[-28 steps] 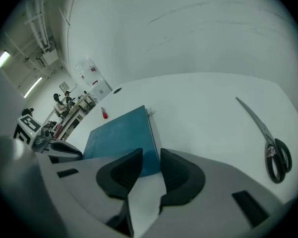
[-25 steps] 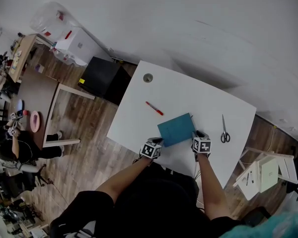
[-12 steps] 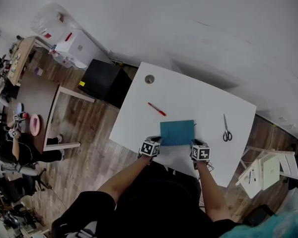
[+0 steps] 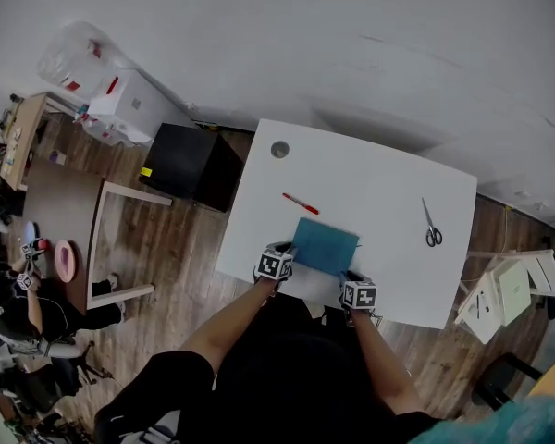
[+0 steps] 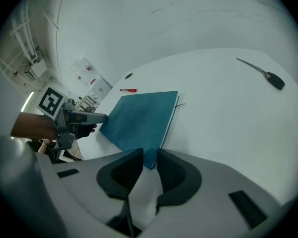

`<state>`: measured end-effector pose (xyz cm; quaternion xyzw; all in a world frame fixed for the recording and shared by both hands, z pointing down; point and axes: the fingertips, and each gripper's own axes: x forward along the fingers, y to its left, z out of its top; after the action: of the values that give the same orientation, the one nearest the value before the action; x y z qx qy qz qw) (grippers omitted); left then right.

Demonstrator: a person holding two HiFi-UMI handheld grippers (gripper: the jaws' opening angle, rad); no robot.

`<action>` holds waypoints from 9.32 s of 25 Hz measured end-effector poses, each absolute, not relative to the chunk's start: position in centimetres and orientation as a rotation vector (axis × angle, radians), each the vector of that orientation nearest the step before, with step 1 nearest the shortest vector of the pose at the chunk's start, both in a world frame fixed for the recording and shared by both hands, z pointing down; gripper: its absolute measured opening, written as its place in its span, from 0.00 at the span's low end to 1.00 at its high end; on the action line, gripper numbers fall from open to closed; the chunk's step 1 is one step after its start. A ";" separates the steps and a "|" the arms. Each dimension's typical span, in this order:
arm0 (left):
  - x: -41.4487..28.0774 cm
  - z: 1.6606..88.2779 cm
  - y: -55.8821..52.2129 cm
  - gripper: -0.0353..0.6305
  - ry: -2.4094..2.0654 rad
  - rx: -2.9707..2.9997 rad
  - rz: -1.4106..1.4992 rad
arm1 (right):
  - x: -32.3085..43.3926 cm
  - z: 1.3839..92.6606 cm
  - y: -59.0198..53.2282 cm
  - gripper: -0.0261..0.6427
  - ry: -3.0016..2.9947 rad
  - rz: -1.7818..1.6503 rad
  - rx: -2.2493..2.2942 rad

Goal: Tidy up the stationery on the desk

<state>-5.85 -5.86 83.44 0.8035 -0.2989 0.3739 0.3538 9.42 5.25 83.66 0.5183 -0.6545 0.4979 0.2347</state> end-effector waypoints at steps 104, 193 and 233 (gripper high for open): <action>-15.4 83.1 -11.5 0.13 -0.579 2.097 0.794 | -4.8 79.9 -7.1 0.18 -1.947 1.119 1.310; -16.1 80.9 -6.3 0.08 -0.563 2.179 0.700 | -3.6 84.2 -8.0 0.13 -1.643 1.786 1.864; 12.2 75.8 3.8 0.08 -0.286 2.397 0.640 | 24.7 73.2 6.3 0.10 -1.888 1.096 1.870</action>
<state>12.20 3.80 75.82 0.9105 -0.1086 0.2430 0.3164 24.67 6.28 73.25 0.6448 -0.6510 0.3779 0.1329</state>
